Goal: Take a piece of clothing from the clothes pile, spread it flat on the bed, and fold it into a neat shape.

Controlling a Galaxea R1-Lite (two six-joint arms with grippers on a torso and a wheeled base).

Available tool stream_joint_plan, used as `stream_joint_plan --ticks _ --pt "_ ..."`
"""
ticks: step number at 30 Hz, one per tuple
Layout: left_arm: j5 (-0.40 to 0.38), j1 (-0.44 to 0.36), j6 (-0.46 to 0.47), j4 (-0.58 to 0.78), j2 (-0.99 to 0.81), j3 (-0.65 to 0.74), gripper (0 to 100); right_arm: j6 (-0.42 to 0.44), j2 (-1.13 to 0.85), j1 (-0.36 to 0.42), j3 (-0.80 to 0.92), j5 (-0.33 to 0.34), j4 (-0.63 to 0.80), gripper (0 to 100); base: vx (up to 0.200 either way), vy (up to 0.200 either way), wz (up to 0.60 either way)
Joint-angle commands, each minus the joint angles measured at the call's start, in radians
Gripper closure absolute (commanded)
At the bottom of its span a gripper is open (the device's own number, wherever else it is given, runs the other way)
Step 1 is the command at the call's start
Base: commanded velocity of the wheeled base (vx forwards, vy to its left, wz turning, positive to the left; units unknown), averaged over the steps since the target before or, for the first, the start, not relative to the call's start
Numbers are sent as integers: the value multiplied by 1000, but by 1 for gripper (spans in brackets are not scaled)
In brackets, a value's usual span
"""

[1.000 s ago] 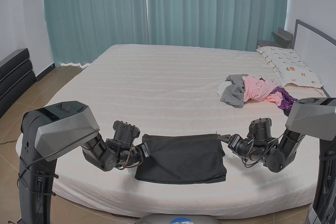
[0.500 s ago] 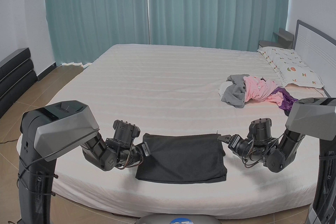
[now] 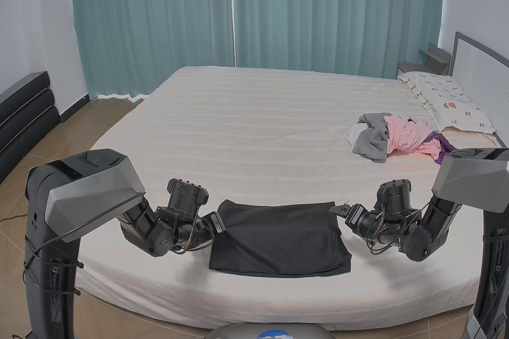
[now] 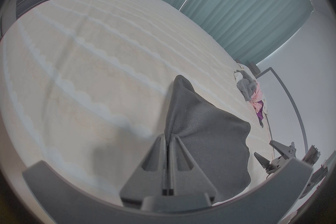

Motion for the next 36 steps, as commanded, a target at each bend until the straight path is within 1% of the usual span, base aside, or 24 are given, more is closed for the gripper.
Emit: stream_joint_plan --ticks 1,7,21,36 --pt "0 8 0 -1 -5 6 100 0 2 0 0 1 -2 0 0 200 0" --pt "2 31 0 -1 -3 5 100 0 2 2 0 1 -2 0 0 200 0" --pt "0 39 -1 -2 2 0 100 0 6 3 -3 1 0 0 0 200 0" --pt "-1 31 -1 -2 3 3 100 -1 21 17 -15 1 7 0 0 0 0"
